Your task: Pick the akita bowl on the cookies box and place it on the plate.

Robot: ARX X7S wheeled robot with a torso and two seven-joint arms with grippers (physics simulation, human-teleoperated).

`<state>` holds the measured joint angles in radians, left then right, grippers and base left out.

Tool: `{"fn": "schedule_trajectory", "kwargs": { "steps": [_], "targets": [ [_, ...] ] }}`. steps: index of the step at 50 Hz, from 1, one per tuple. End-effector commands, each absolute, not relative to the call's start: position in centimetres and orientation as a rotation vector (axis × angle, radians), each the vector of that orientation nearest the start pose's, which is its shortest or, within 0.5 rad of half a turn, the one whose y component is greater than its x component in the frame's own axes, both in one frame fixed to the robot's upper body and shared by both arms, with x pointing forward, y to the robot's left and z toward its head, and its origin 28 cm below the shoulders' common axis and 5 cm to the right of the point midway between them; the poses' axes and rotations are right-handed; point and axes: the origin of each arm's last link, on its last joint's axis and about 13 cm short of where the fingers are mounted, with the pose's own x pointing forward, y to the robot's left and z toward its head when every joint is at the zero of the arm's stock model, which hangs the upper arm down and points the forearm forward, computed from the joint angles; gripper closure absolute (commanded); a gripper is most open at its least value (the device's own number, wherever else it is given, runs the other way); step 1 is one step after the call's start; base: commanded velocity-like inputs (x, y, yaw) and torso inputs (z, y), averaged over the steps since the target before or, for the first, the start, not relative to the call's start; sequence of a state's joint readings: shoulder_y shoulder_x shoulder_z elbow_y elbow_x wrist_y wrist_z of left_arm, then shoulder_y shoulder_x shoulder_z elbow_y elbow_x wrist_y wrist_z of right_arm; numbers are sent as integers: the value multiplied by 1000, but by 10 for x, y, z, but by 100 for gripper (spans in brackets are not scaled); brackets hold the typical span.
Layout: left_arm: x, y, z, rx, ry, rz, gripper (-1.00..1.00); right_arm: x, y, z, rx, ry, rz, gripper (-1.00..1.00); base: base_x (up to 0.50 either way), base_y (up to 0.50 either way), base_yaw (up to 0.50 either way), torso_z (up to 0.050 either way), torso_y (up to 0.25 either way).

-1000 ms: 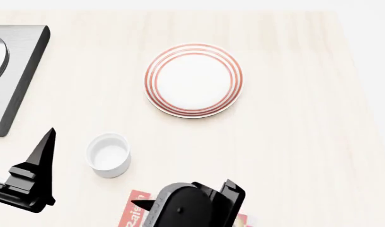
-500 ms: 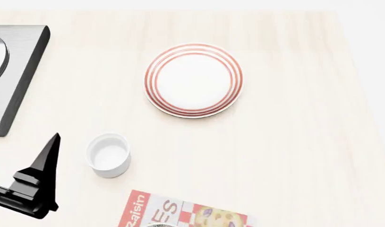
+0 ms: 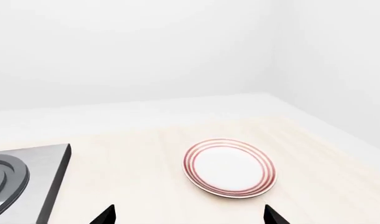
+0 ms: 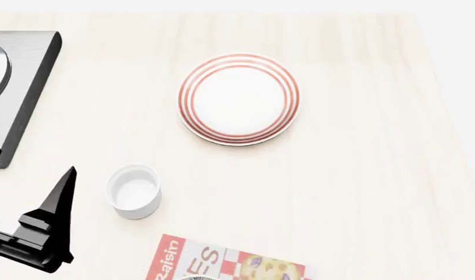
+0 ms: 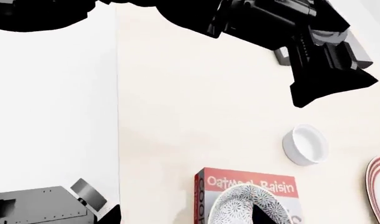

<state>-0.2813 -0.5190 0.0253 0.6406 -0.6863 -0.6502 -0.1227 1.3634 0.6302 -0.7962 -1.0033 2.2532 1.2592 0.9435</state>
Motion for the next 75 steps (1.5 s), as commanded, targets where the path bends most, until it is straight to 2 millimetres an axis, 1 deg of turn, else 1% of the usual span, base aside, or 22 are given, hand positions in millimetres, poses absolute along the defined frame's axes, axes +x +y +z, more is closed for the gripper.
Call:
{"fn": "schedule_trajectory", "kwargs": {
  "steps": [1,10,20,28,35,44,49,63,66,75],
  "targets": [
    [221,252,171,14,-151,-295,-100,122,-97,253,-859,277,1108,-100,0,0,0,0,0],
    [220,252,171,14,-152,-297,-100,127,-98,254,-877,288,1086,-100,0,0,0,0,0],
    [220,253,170,12,-149,-296,-100,133,-95,246,-908,324,1099,-100,0,0,0,0,0],
    [220,253,169,10,-146,-296,-100,141,-93,242,-932,351,1090,-100,0,0,0,0,0],
    [219,252,168,10,-144,-299,-100,154,-98,242,-969,378,1034,-100,0,0,0,0,0],
    [219,252,168,11,-144,-302,-100,161,-99,238,-1009,390,1010,-100,0,0,0,0,0],
    [219,252,168,10,-143,-303,-100,163,-98,234,-1035,405,1014,-100,0,0,0,0,0],
    [219,253,168,10,-142,-299,-100,169,-91,230,-1071,387,1049,-100,0,0,0,0,0],
    [219,254,167,10,-142,-297,-100,176,-87,227,-1098,396,1069,-100,0,0,0,0,0],
    [219,254,167,8,-141,-294,-100,178,-86,223,-1119,414,1095,-100,0,0,0,0,0]
  ]
}}
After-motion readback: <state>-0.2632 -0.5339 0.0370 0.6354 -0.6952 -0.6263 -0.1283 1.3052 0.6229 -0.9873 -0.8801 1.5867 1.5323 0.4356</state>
